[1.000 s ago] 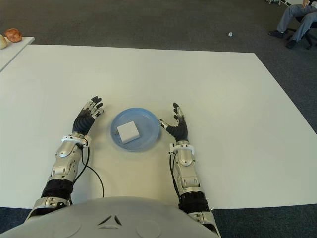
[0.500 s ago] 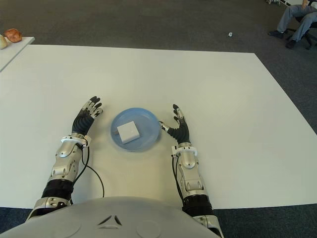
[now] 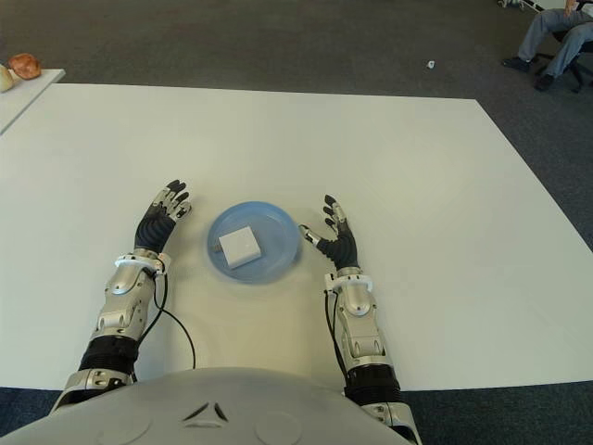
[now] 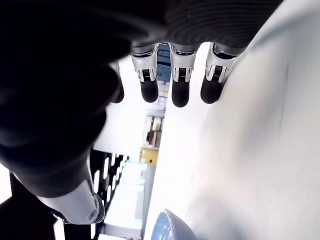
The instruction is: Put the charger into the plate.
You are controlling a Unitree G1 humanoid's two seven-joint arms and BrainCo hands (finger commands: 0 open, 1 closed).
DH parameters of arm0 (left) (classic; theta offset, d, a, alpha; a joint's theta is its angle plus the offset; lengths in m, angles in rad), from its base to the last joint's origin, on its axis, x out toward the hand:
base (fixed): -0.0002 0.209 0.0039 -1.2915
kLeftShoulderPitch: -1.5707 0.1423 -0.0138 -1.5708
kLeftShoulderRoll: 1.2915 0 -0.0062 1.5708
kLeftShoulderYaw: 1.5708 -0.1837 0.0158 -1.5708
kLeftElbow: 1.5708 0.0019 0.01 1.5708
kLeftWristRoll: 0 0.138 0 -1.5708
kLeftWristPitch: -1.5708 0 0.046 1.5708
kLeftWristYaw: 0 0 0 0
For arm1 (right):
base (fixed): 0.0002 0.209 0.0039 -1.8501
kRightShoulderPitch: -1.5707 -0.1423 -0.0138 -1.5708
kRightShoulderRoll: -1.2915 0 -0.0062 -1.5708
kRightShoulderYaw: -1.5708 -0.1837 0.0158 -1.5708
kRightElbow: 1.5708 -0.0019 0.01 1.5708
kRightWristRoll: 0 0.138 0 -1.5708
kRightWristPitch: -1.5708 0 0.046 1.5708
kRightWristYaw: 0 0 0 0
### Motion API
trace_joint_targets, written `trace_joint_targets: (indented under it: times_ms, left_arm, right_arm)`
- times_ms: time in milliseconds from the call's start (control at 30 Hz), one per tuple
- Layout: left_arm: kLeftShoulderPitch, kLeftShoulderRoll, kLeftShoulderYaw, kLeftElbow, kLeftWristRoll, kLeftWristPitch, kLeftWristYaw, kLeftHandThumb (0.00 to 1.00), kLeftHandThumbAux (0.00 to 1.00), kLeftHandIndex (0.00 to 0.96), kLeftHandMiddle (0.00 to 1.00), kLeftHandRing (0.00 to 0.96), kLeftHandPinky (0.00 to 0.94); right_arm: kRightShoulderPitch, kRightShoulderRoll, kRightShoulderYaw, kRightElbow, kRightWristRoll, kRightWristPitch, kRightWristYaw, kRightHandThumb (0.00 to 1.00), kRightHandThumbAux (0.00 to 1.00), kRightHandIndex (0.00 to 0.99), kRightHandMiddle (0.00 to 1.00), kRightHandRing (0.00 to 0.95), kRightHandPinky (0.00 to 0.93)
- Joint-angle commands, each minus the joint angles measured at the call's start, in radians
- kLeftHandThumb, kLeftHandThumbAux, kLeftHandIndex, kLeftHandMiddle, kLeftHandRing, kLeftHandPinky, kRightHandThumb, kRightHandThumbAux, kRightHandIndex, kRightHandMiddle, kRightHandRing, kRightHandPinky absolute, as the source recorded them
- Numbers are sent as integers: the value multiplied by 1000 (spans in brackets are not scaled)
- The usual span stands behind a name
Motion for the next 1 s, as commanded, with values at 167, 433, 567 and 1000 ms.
trace_joint_targets:
  times_ms: [167, 433, 567, 1000]
  left_arm:
    - [15, -6, -4, 20, -3, 0, -5, 0, 683, 0, 0, 0, 0]
    - [15, -3, -7, 36, -8, -19, -24, 0, 677, 0, 0, 0, 0]
    - [15, 0, -8, 40, -4, -26, -31, 0, 669, 0, 0, 0, 0]
    - [16, 6, -12, 41, 8, -46, -35, 0, 652, 0, 0, 0, 0]
  right_arm:
    - [46, 1, -16, 67, 63, 17, 48, 0, 724, 72, 84, 90, 130]
    - [43, 3, -26, 93, 89, -12, 64, 0, 686, 71, 86, 89, 130]
    - [40, 6, -29, 101, 92, -21, 63, 0, 676, 74, 90, 90, 127]
    - [28, 18, -41, 110, 89, -24, 51, 0, 663, 65, 86, 83, 114]
